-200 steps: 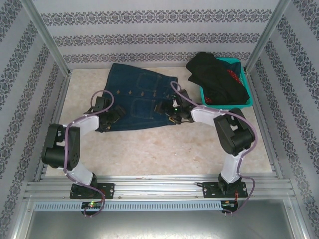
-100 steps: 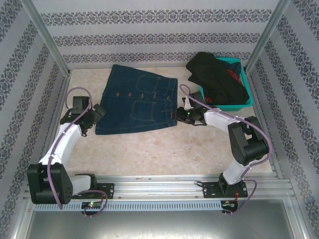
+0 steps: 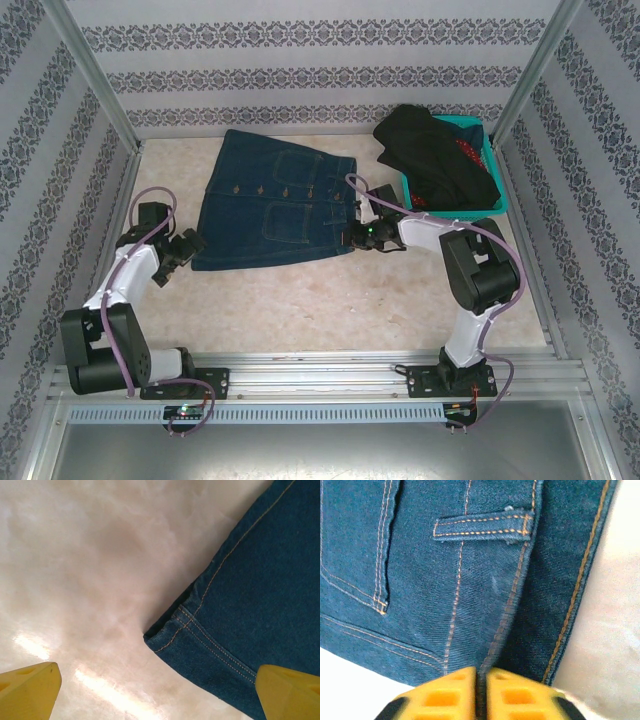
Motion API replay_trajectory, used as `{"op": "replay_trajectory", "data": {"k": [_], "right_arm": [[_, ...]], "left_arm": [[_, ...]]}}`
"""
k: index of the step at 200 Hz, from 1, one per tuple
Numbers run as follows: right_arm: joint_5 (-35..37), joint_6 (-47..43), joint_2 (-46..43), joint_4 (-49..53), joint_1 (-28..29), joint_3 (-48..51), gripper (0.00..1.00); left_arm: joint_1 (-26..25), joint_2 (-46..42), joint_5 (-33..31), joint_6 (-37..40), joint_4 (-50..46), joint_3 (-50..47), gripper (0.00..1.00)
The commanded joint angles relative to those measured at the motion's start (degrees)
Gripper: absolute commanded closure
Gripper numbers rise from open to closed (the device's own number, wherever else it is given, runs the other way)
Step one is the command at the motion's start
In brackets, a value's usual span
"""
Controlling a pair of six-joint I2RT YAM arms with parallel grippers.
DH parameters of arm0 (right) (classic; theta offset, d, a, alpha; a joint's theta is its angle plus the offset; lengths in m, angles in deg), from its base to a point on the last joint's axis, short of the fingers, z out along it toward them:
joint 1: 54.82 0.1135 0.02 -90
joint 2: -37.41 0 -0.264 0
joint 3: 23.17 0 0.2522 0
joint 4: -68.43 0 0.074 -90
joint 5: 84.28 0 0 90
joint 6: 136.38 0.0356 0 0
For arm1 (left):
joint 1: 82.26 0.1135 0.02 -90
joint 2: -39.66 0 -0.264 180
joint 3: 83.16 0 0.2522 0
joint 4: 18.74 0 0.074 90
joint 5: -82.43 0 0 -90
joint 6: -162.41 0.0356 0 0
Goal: Fold and stack the skirts
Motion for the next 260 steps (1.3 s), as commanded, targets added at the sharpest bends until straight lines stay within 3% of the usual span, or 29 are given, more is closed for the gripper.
{"op": "replay_trajectory", "data": {"k": [1, 44, 92, 136, 194, 260], "right_arm": [[0.1, -0.7, -1.4, 0.4, -0.2, 0.2, 0.97], [-1.8, -2.8, -5.0, 3.2, -5.7, 4.7, 1.00], [0.8, -2.7, -3.6, 6.2, -6.6, 2.5, 1.00], [0.6, -2.0, -2.5, 5.8, -6.4, 2.0, 1.00], [0.5, -2.0, -2.8, 5.8, -6.5, 2.2, 1.00], [0.8, -1.7, -2.8, 5.7, -6.3, 2.4, 1.00]], "left_arm": [[0.6, 0.8, 3.3, 2.4, 0.2, -0.5, 0.00], [-1.2, 2.6, 8.4, 7.5, 0.5, -0.6, 0.01], [-8.2, 9.9, 14.6, 10.3, 0.4, 1.3, 0.25], [-11.1, 12.3, 10.7, 9.6, 0.7, 1.3, 0.47], [-11.1, 13.2, 0.9, 11.9, 1.2, 3.7, 0.49], [-11.1, 11.7, 5.0, 12.7, 2.6, 1.8, 0.63]]}}
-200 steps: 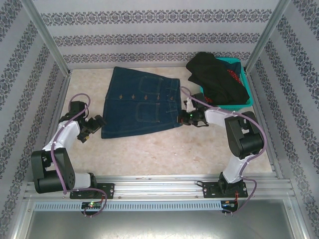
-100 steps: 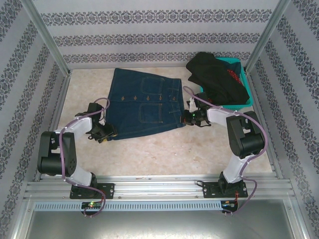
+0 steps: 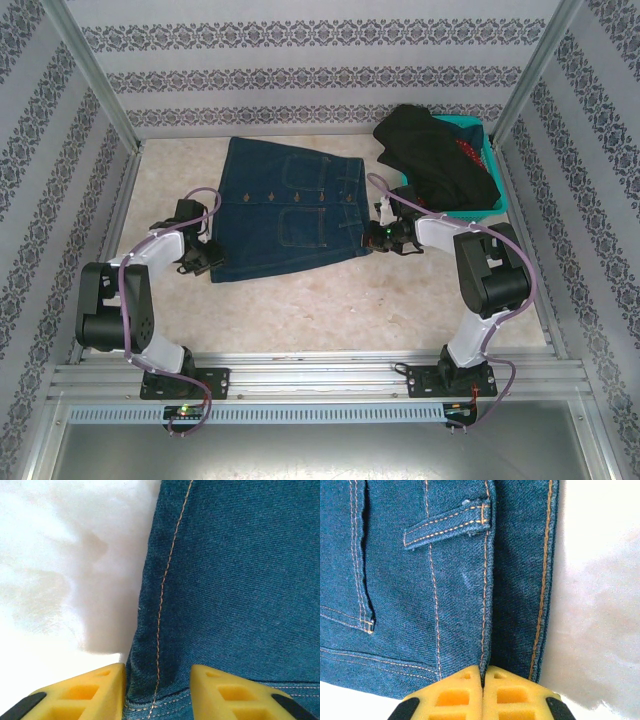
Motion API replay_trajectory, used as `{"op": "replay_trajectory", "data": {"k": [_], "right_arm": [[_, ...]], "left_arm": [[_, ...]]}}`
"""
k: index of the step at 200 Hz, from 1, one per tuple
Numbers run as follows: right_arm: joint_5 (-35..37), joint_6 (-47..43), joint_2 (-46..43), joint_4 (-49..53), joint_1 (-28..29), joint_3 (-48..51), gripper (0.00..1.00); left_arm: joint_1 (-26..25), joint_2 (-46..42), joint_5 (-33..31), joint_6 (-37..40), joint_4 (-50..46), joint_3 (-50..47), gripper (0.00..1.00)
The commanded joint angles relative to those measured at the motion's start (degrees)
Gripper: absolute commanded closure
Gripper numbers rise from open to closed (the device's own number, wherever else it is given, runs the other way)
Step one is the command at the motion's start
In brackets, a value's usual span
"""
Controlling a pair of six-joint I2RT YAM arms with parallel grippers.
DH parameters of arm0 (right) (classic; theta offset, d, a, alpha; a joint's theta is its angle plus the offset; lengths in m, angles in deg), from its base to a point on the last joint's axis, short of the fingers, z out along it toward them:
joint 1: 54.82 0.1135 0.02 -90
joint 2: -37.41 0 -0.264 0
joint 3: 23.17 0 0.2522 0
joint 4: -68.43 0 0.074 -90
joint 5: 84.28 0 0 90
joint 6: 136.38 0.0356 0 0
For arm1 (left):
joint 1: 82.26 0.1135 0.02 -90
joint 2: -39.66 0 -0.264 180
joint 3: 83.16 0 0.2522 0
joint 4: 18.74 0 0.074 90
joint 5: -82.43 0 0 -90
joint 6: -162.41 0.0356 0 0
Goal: Fold and stack the skirts
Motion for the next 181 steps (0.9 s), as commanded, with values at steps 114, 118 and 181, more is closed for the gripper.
{"op": "replay_trajectory", "data": {"k": [114, 118, 181], "right_arm": [[-0.5, 0.3, -0.8, 0.6, 0.1, -0.9, 1.00], [-1.0, 0.1, -1.2, 0.4, 0.0, -0.9, 1.00], [-10.9, -1.9, -19.0, -1.8, -7.2, -3.9, 1.00]], "left_arm": [[-0.2, -2.6, -0.7, -1.3, -1.7, -2.5, 0.88], [-0.2, -2.7, -1.4, -1.4, -2.0, -2.2, 0.93], [4.3, -20.1, -1.7, -3.8, -5.8, 9.1, 1.00]]}}
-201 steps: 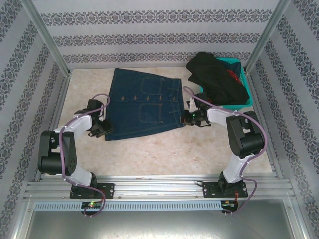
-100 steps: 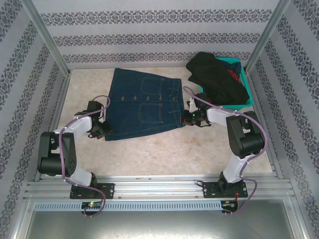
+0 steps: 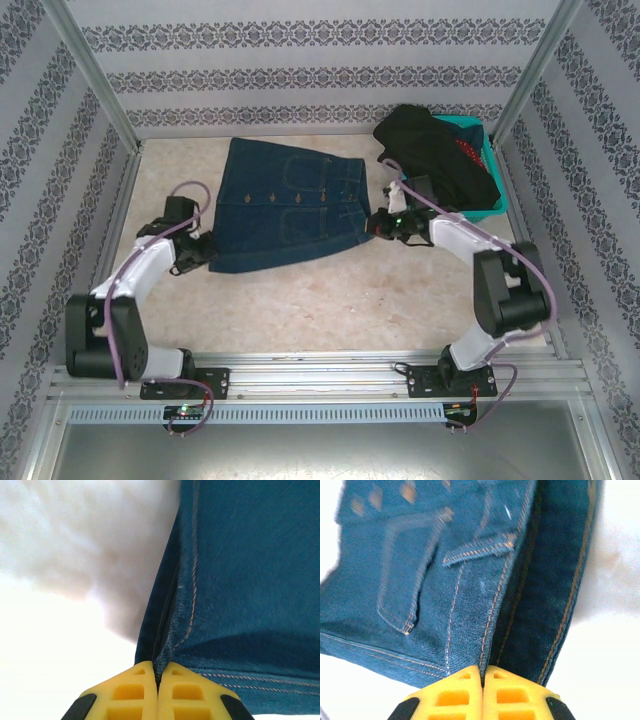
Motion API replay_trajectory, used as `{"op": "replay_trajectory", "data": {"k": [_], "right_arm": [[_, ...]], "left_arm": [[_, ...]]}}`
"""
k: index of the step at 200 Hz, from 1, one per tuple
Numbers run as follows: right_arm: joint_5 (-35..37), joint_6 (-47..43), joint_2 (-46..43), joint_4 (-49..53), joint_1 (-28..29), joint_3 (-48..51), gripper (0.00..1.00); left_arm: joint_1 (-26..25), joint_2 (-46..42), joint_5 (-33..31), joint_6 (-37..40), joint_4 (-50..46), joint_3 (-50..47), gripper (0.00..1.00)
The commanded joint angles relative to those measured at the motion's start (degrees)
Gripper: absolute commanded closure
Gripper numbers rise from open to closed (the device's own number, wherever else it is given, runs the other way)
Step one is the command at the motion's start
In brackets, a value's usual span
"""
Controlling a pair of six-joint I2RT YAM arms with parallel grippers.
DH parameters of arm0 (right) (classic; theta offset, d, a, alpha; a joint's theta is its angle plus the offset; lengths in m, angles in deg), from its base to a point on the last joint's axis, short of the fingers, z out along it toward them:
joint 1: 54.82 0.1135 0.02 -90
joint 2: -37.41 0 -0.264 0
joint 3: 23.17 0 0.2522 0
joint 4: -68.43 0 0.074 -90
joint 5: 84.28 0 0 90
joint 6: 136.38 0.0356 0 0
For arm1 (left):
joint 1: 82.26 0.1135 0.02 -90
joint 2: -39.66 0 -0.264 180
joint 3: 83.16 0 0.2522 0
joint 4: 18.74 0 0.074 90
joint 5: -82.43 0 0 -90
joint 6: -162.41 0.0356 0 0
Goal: Fold and stack the skirts
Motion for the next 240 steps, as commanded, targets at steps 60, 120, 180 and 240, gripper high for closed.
{"op": "replay_trajectory", "data": {"k": [60, 120, 180, 240], "right_arm": [[-5.8, -3.0, -20.3, -3.8, -7.1, -9.5, 1.00], [-4.2, -4.6, -8.6, -9.5, -5.8, -24.6, 1.00], [-7.0, -6.4, 3.2, -9.4, -4.9, -45.5, 1.00], [-6.4, -10.8, -6.2, -12.7, -1.8, -18.7, 1.00]], "left_arm": [[5.3, -10.5, 1.3, -0.4, -4.0, 30.0, 1.00], [7.9, 10.1, 2.7, 1.3, 5.4, 49.7, 1.00], [9.0, 34.2, 7.7, 6.7, -8.2, 95.1, 1.00], [8.6, 16.3, 8.7, 9.0, -1.9, 57.9, 1.00]]}}
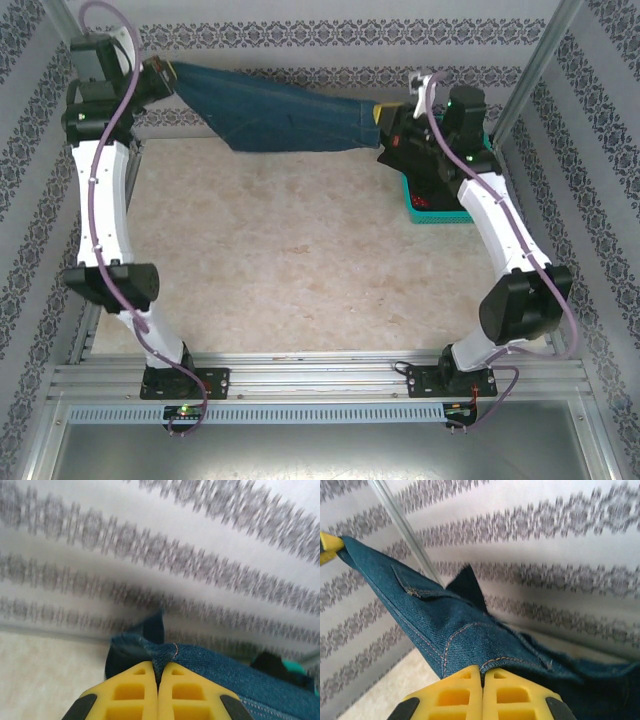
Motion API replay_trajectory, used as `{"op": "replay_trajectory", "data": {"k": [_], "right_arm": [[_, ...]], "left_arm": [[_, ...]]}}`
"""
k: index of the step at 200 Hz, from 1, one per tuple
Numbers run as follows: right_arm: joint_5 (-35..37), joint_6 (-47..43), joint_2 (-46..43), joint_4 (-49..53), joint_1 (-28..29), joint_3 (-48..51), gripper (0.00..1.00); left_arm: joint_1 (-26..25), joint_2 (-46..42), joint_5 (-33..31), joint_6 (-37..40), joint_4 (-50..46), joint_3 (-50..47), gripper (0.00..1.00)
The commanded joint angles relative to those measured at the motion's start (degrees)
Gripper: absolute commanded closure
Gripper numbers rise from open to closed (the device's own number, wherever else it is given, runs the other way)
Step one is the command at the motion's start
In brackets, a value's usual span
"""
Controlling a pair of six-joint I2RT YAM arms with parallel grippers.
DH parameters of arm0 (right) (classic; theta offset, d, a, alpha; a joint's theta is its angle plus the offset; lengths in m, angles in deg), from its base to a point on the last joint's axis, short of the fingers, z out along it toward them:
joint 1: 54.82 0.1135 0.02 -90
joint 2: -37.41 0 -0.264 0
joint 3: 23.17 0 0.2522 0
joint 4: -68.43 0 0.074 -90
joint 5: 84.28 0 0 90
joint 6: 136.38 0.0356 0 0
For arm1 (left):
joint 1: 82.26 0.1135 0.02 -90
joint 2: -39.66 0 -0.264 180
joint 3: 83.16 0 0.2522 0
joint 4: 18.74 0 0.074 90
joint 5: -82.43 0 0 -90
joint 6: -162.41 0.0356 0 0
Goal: Fold and stack the skirts
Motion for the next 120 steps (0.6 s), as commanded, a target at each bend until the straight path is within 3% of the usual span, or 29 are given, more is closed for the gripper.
{"op": "replay_trajectory", "data": {"k": [1, 22, 65, 92, 120], "right_arm": [[1.0, -3.4, -4.3, -2.0, 1.5, 11.4, 1.00], [3.3, -2.9, -9.5, -2.9, 3.8, 26.0, 1.00], [7.2, 9.3, -18.3, -7.2, 11.7, 52.2, 1.00], [9.1, 14.2, -21.8, -7.3, 14.9, 59.6, 1.00], [10.2, 14.6, -23.2, -7.4, 15.1, 61.4, 1.00]], "left_arm": [[1.4, -9.8, -3.3, 1.4, 5.3, -20.6, 1.00], [1.4, -20.9, -5.9, -3.9, 10.9, -42.6, 1.00], [1.4, -41.3, -15.2, -18.1, 11.4, -82.0, 1.00], [1.4, -48.1, -14.0, -24.4, 9.7, -91.8, 1.00], [1.5, -48.6, -12.7, -25.9, 10.7, -91.9, 1.00]]}}
